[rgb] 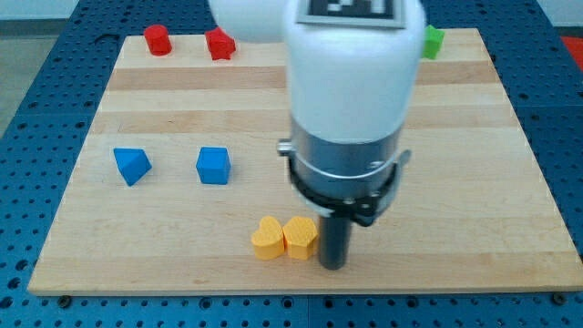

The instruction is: Slide the green star towards top center

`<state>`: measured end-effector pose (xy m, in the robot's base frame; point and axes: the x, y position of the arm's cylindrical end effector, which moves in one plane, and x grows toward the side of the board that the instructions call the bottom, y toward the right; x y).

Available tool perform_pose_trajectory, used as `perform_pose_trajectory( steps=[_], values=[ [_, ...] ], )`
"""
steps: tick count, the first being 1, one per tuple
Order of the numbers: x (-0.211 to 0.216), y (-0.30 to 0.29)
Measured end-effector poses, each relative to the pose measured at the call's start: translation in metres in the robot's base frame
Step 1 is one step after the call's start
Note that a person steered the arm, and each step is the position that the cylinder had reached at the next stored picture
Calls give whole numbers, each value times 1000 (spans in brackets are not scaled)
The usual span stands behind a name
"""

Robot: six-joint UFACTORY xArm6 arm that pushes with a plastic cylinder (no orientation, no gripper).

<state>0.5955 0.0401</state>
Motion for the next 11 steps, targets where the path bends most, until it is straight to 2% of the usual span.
perform_pose_trajectory(
  steps=[2,5,9,11],
  values=[
    [-7,65],
    [-16,67],
    [-158,69],
    [-224,159]
  ],
)
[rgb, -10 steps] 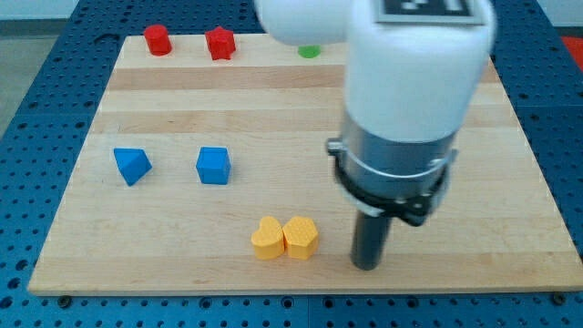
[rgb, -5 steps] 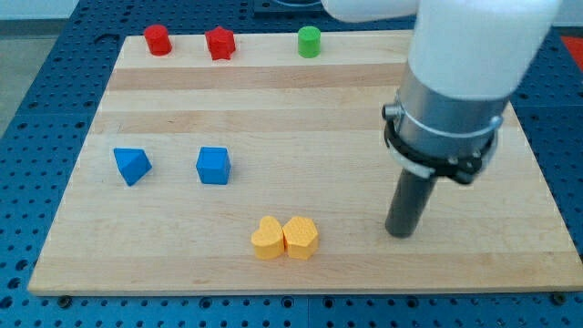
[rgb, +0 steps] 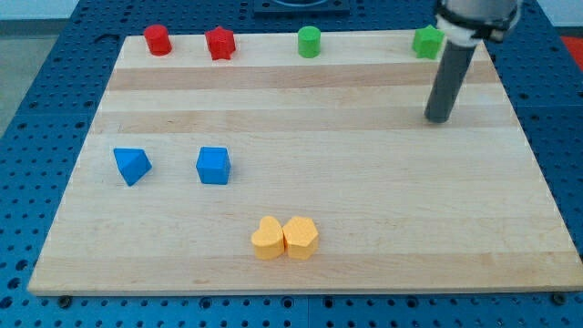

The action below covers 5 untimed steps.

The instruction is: Slide the green star towards top center

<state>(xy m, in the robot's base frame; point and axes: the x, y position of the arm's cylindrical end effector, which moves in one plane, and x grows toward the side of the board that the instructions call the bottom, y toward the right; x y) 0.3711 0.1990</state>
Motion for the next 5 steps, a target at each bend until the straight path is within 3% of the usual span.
perform_pose_trajectory(
  steps=[2,3,4,5],
  values=[
    [-71,95],
    [-118,113],
    [-156,88],
    [-156,30]
  ],
)
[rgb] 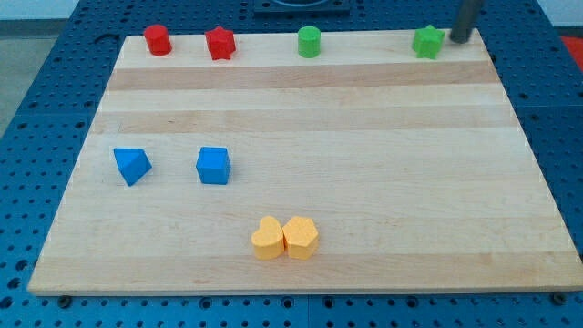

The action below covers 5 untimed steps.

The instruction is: Slide the green star towards top center

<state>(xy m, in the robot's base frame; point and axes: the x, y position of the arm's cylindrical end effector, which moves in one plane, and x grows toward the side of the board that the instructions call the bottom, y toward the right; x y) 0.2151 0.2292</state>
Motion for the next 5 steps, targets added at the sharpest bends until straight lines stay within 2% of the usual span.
perform_pose_trajectory(
  steps=[1,2,4,5],
  values=[
    [0,-70],
    [0,-102],
    [5,-47],
    [25,-77]
  ],
)
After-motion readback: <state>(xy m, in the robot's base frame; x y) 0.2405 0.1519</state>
